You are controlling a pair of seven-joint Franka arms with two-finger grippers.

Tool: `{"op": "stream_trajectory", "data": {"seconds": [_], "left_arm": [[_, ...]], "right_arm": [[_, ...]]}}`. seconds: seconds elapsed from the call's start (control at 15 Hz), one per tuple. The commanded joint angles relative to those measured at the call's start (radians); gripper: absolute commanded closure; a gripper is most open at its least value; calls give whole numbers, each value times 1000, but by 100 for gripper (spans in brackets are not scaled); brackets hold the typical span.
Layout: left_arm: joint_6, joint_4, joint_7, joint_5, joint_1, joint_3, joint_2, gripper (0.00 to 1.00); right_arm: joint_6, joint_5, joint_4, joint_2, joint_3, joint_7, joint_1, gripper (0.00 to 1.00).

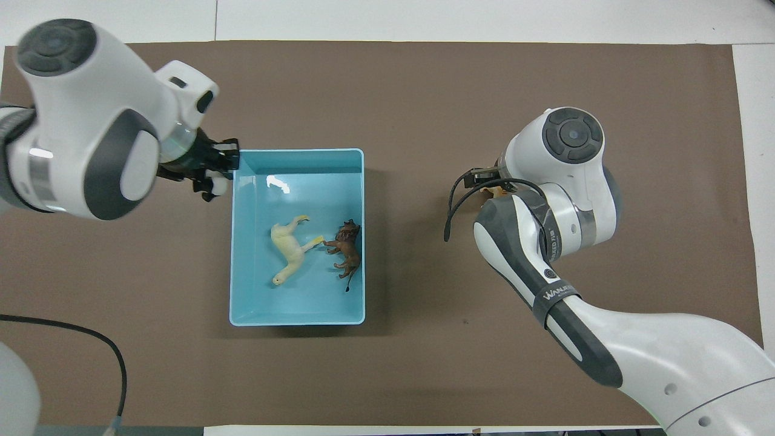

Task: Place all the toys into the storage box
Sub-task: 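Release the panda into the box and withdraw the left gripper, then grasp the orange tiger with the right gripper and carry it over the box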

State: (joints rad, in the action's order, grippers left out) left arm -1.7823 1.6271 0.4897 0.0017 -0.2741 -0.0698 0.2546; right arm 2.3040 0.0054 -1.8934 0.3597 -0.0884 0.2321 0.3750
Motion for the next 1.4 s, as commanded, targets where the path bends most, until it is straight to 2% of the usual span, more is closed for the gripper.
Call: {"op": "stream_trajectory", "data": {"seconds": [0.0,0.07,0.13,0.2,0.27,0.33,0.4,0.47,0.67,0.87,1.0,1.13,1.2,1.33], "left_arm": [[-70,153,173,-11,-132,25,-63,100],[-100,204,176,-11,-145,24,-81,85],[-112,233,178,-11,-149,24,-95,56],[-111,235,176,-9,-151,24,-97,3],[-106,228,176,-9,-149,24,-97,0],[-103,226,173,-11,-145,24,-101,0],[-101,226,168,-11,-139,25,-113,0],[-101,224,167,-11,-132,30,-118,0],[-71,204,133,-9,-68,38,-170,0],[39,201,-110,-9,58,38,-244,0],[124,194,-251,-5,90,38,-300,0],[219,178,-348,18,121,38,-337,0],[259,168,-391,23,133,38,-350,0],[293,129,-404,23,144,38,-347,0]], "right_arm": [[95,12,-102,-28,10,-63,-25,0],[116,12,-116,-24,10,-65,-27,0],[135,10,-125,-19,10,-65,-27,0],[141,12,-127,-15,10,-66,-24,0],[150,10,-128,-15,10,-68,-24,1],[169,10,-131,-15,10,-66,-25,26],[185,12,-141,-15,12,-60,-24,46],[190,13,-144,-15,12,-48,-19,99],[178,13,-141,-15,13,-22,-11,100],[71,15,-74,-15,13,-20,-11,100],[-119,15,88,-12,24,21,-4,100],[-347,27,346,43,26,97,42,100],[-436,74,473,88,27,152,65,100],[-472,125,678,172,27,278,145,100]]}}
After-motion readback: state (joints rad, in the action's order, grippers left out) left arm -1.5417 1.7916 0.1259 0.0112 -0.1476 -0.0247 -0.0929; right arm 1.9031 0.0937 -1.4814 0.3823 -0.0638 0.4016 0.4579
